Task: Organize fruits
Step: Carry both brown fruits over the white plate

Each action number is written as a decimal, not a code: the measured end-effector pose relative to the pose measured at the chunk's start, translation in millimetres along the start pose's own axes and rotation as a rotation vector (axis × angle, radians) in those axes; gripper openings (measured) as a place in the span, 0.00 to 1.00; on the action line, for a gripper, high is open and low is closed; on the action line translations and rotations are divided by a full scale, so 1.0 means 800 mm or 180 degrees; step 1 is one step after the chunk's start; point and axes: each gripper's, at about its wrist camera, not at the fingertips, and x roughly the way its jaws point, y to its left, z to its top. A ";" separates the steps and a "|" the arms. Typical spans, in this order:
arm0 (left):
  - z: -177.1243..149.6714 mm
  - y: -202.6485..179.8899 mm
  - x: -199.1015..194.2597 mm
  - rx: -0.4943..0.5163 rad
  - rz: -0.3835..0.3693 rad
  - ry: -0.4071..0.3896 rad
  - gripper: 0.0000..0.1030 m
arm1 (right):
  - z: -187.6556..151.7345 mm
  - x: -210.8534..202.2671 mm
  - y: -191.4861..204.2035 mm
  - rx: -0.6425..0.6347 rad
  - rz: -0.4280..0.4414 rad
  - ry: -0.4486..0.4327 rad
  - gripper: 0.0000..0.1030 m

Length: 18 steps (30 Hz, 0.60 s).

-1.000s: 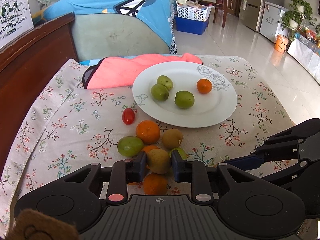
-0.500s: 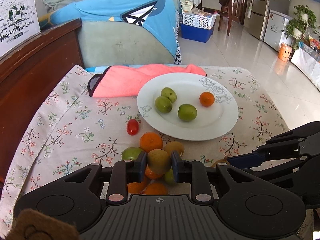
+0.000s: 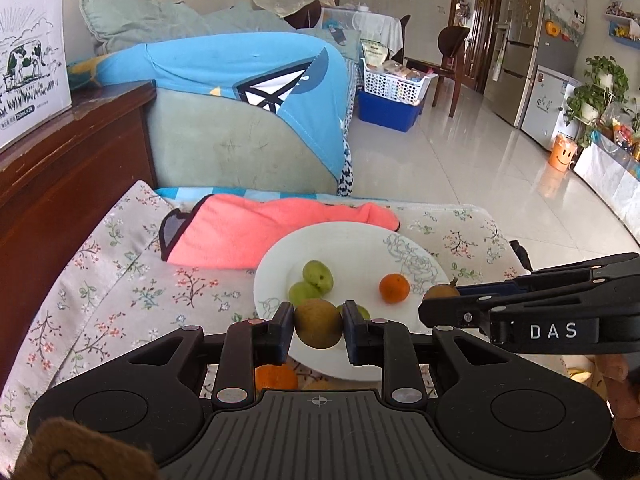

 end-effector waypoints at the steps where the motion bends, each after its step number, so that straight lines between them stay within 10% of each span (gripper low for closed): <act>1: 0.003 0.000 0.005 -0.0010 0.0002 -0.0001 0.23 | 0.005 0.000 -0.004 0.0016 -0.0032 -0.0032 0.28; 18: 0.030 -0.022 0.078 0.0087 -0.0108 0.0129 0.23 | 0.058 0.051 -0.062 0.0437 -0.0205 -0.0056 0.28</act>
